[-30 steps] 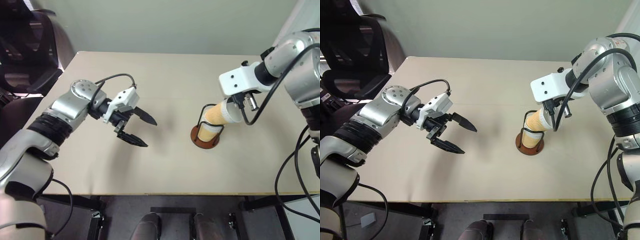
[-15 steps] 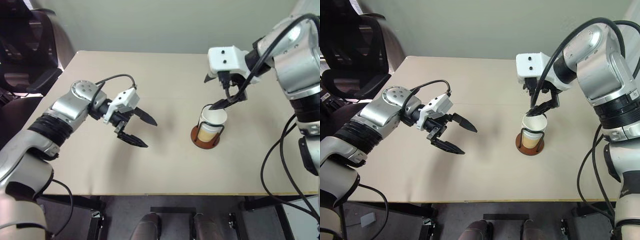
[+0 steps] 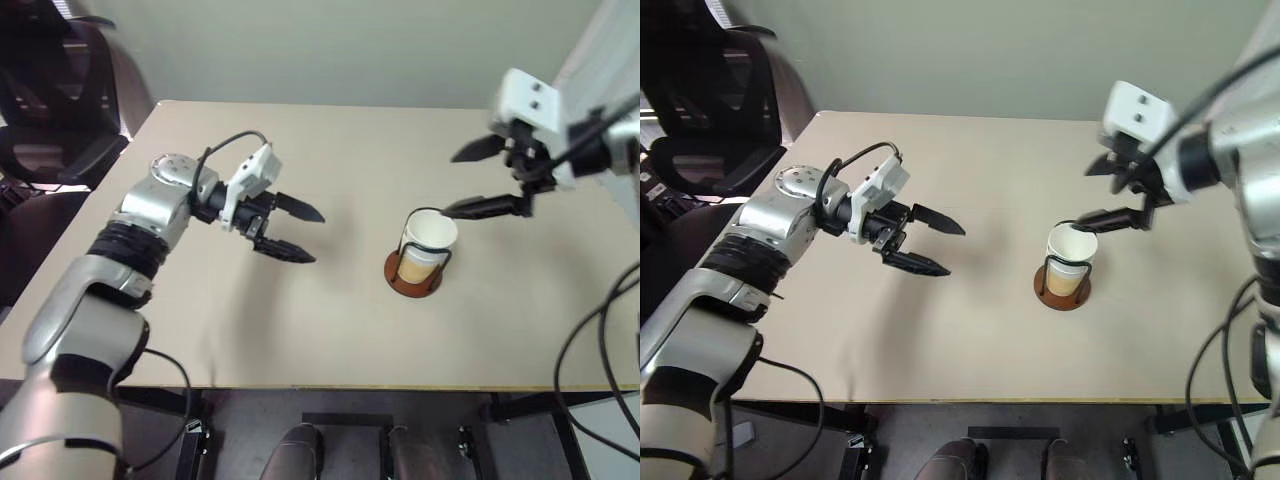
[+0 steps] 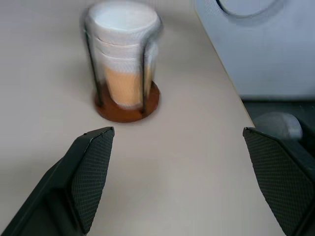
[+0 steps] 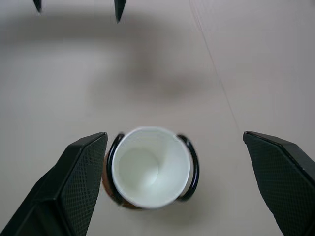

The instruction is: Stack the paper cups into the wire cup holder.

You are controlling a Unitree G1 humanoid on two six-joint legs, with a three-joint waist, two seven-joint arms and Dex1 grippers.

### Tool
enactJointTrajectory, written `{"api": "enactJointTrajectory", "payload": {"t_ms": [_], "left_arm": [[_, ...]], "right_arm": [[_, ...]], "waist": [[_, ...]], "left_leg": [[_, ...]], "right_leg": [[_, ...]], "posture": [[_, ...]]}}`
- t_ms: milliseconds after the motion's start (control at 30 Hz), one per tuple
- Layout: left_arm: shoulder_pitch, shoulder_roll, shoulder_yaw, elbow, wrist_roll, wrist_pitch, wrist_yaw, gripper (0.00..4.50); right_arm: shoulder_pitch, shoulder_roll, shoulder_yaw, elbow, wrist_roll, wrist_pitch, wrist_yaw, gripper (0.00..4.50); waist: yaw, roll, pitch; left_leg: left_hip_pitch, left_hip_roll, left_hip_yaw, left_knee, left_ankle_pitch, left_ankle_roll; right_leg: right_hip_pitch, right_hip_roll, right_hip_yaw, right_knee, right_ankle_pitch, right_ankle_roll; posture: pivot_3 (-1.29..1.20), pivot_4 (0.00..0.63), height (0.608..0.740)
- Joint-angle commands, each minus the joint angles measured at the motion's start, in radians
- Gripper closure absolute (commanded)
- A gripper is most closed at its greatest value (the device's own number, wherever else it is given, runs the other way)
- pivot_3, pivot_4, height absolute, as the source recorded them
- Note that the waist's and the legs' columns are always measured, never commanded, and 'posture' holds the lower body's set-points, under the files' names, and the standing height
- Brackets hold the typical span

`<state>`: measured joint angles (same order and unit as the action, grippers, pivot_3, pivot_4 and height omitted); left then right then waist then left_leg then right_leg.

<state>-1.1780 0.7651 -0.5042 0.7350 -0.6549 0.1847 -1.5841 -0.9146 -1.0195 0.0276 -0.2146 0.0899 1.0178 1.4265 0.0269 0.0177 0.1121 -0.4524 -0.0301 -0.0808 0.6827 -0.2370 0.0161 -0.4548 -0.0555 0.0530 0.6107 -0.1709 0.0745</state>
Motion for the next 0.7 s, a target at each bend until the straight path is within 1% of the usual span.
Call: {"api": "enactJointTrajectory", "payload": {"t_ms": [33,133,200,333,433,567,700], "left_arm": [[-0.023,0.007,0.145,0.059,0.046,0.035,0.006,0.0],[-0.024,0.003,0.225,0.101,0.099,0.035,0.025,0.0],[-0.024,0.003,0.261,0.118,0.135,0.034,0.026,0.0],[-0.042,-0.007,0.308,0.163,0.204,0.023,0.011,0.0],[-0.043,-0.007,0.336,0.149,0.236,0.034,0.005,0.0],[-0.007,0.012,0.368,0.109,0.262,0.078,-0.008,0.0],[0.009,0.006,0.394,0.09,0.282,0.101,-0.008,0.0]], "right_arm": [[0.162,-0.047,-0.179,-0.066,0.054,0.045,-0.072,0.02],[0.306,-0.041,-0.273,-0.074,0.081,0.04,-0.142,0.02],[0.367,-0.029,-0.313,-0.069,0.102,0.029,-0.184,0.02],[0.345,-0.005,-0.289,-0.057,0.143,-0.004,-0.26,0.02],[0.313,0.007,-0.265,-0.025,0.154,-0.048,-0.308,0.02],[0.358,0.016,-0.254,-0.069,0.188,-0.051,-0.345,0.02],[0.393,0.002,-0.27,-0.111,0.218,-0.041,-0.378,0.02]], "waist": [[0.0,0.002,0.001],[-0.003,0.004,0.002],[-0.006,0.004,0.002],[-0.015,0.004,0.003],[-0.016,0.004,0.003],[-0.014,0.004,0.003],[-0.011,0.004,0.003]], "left_leg": [[0.0,0.0,0.001,0.0,0.0,0.0],[0.002,-0.001,0.003,-0.001,0.001,0.0],[0.002,0.0,0.003,-0.001,0.003,0.001],[0.003,-0.001,0.004,-0.001,0.004,0.003],[0.002,-0.001,0.004,0.0,0.005,0.006],[0.001,-0.002,0.004,0.0,0.005,0.01],[0.001,-0.003,0.004,0.001,0.007,0.01]], "right_leg": [[0.0,0.0,0.001,0.0,0.0,0.0],[-0.001,0.0,0.003,0.001,0.002,0.004],[0.0,0.0,0.003,0.001,0.003,0.006],[0.0,0.0,0.005,0.001,0.005,0.009],[-0.001,0.0,0.006,0.001,0.006,0.008],[0.0,-0.001,0.005,0.0,0.008,0.005],[0.0,-0.001,0.005,0.0,0.008,0.005]], "posture": [[0.0,0.15,0.74],[0.0,0.15,0.74],[0.0,0.15,0.74],[0.0,0.15,0.74],[0.0,0.15,0.74],[0.0,0.15,0.74],[0.0,0.15,0.74]]}}
